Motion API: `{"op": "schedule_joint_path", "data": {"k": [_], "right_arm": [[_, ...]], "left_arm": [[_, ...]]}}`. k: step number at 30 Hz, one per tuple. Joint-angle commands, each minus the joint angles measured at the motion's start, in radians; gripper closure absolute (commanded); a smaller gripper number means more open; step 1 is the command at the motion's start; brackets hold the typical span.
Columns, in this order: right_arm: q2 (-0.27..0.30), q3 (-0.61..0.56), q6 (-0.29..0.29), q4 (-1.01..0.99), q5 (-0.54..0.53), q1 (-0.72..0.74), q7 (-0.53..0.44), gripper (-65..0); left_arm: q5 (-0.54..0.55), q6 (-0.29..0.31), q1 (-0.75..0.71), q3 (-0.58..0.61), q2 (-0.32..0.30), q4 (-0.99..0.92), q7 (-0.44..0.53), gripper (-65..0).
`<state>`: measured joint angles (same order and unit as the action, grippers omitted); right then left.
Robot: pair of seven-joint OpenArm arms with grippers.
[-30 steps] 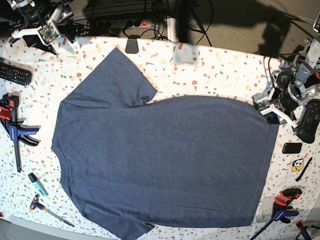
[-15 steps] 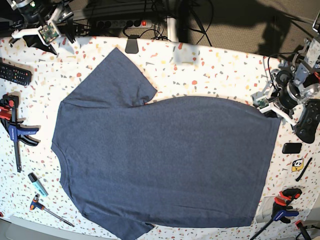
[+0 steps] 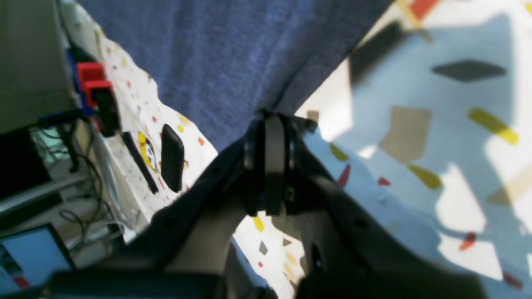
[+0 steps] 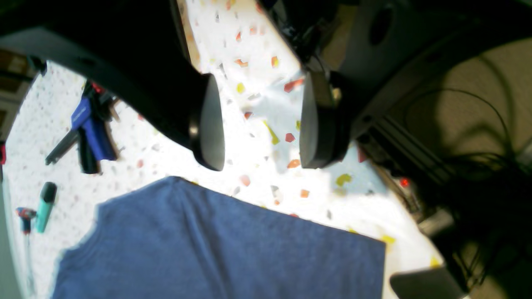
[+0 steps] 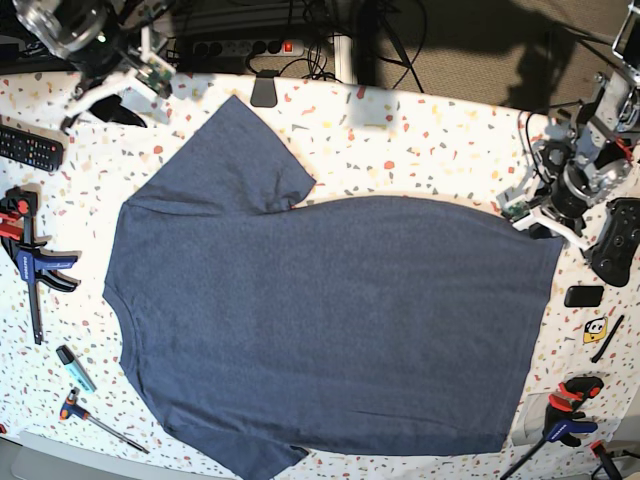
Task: Fold the T-shirt properly
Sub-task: 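Move both grippers down to the shirt edge nearest each gripper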
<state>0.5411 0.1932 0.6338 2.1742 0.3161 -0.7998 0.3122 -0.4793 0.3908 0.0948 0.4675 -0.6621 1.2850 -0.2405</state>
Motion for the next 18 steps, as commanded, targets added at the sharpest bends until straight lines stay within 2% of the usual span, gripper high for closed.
{"op": "schedule_joint_path", "data": {"k": [1,4,12,18], "right_arm": [[0.018,-0.019,-0.014,-0.012,0.008,0.029,-0.016,-29.1],[0.057,-0.097,-0.014,-0.112,0.049,0.130,-0.016,-29.1],[0.148,-0.237,-0.014,-0.289,0.051,0.304,0.018,-29.1],[0.170,-0.309,-0.017,-0.396,0.051,0.404,0.017,-29.1]], "left_arm": [[0.001,0.017,0.005,-0.002,-0.009,0.003,-0.001,0.0],[-0.001,0.017,0.005,-0.002,0.003,0.003,-0.002,0.0],[0.000,0.017,0.005,-0.002,0.005,0.003,-0.003,0.0],[0.000,0.017,0.005,-0.002,0.005,0.003,-0.007,0.0]]}}
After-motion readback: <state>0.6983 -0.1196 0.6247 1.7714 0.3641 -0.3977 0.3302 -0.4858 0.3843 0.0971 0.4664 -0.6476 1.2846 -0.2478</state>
